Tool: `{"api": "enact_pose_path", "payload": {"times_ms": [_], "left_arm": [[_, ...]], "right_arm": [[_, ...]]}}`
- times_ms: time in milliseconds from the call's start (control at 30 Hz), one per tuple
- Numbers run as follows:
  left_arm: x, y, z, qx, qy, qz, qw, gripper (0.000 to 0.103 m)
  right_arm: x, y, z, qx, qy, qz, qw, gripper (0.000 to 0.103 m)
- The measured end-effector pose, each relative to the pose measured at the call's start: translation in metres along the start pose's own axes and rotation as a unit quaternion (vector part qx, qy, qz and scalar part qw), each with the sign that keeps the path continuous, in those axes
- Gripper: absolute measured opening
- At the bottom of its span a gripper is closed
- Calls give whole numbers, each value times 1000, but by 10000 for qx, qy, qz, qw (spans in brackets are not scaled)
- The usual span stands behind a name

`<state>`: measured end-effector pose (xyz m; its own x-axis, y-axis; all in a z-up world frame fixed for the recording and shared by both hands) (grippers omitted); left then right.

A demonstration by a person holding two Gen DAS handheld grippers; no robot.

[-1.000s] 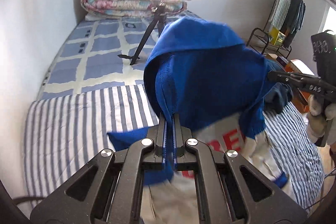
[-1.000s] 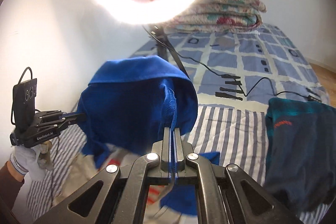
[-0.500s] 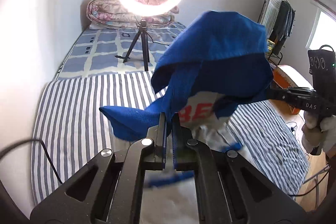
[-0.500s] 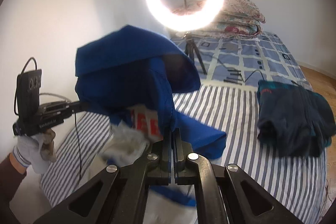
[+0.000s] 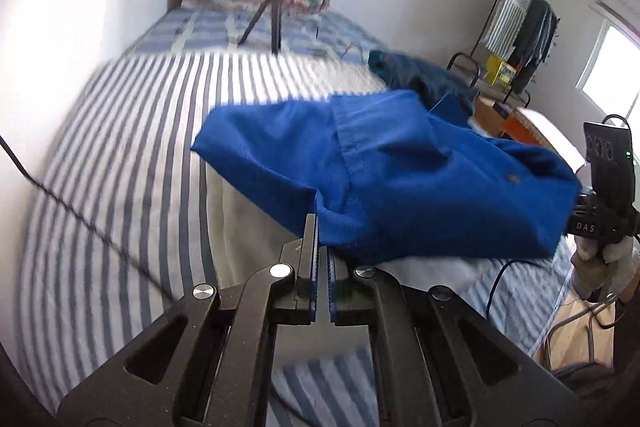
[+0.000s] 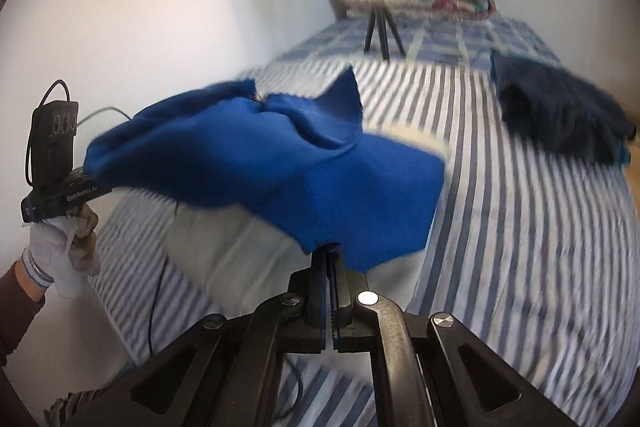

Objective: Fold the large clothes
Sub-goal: 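Lift the collar end with both tools and fold it over onto the hem, then open both tools and raise them from the folded bundle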

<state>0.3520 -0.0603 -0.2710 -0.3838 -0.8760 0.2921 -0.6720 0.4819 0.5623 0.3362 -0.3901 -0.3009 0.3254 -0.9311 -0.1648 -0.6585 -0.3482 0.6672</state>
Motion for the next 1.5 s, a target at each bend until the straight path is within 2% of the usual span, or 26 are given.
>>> {"api": "enact_pose_path", "payload": {"times_ms": [200, 300, 400, 467, 600, 900, 967, 1033, 1167, 1200, 1233, 1300, 1433, 1500], "left_arm": [[-7, -9, 59, -425, -109, -332, 9985, 1], [-10, -6, 76, -530, -159, -430, 9975, 1], [-11, 8, 78, -508, -122, -393, 9979, 1], [-13, 20, 72, -425, -117, -392, 9983, 1], [-12, 65, 43, -70, 26, -334, 9994, 1], [4, 179, -53, 924, 163, -149, 9955, 2], [10, 203, -72, 1092, 111, -162, 9938, 12], [14, 229, -90, 1291, 78, -199, 9914, 36], [24, 280, -130, 1663, 140, -142, 9859, 38], [25, 289, -137, 1723, 134, -158, 9848, 43], [27, 299, -145, 1800, 119, -163, 9835, 55], [25, 308, -154, 1877, 131, -230, 9819, 67], [6, 289, -151, 1679, 315, -317, 9848, 67], [-9, 257, -138, 1353, 577, -245, 9888, 67]], "right_arm": [[8, -12, 42, -297, -16, 326, 9990, 0], [10, -11, 46, -331, 81, 426, 9985, 0], [4, 1, 45, -299, 162, 387, 9987, 0], [-2, 15, 43, -201, 274, 429, 9985, 1], [-9, 61, 25, 165, 363, 475, 9981, 18], [-17, 180, -32, 1047, 569, 666, 9906, 26], [-18, 202, -47, 1204, 643, 699, 9882, 29], [-21, 228, -63, 1373, 719, 720, 9853, 31], [-20, 274, -96, 1760, 838, 832, 9773, 42], [-19, 285, -104, 1853, 795, 801, 9762, 45], [-18, 290, -109, 1893, 771, 782, 9758, 46], [-14, 298, -119, 1968, 765, 837, 9739, 53], [-2, 287, -118, 1914, 659, 816, 9759, 59], [3, 270, -109, 1769, 547, 747, 9799, 61]]}}
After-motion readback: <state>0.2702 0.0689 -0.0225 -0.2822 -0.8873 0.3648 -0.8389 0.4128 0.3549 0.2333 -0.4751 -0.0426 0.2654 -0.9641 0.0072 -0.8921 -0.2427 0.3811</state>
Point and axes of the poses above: each gripper's, at about its wrist camera, not at the fingertips, and y roughly against the way its jaws point, x to its right, z to its underside, the point moved 8 cm from there along -y, roughly the way its jaws point, and after that the axes turned 8 degrees about x, right-handed, at the moved point
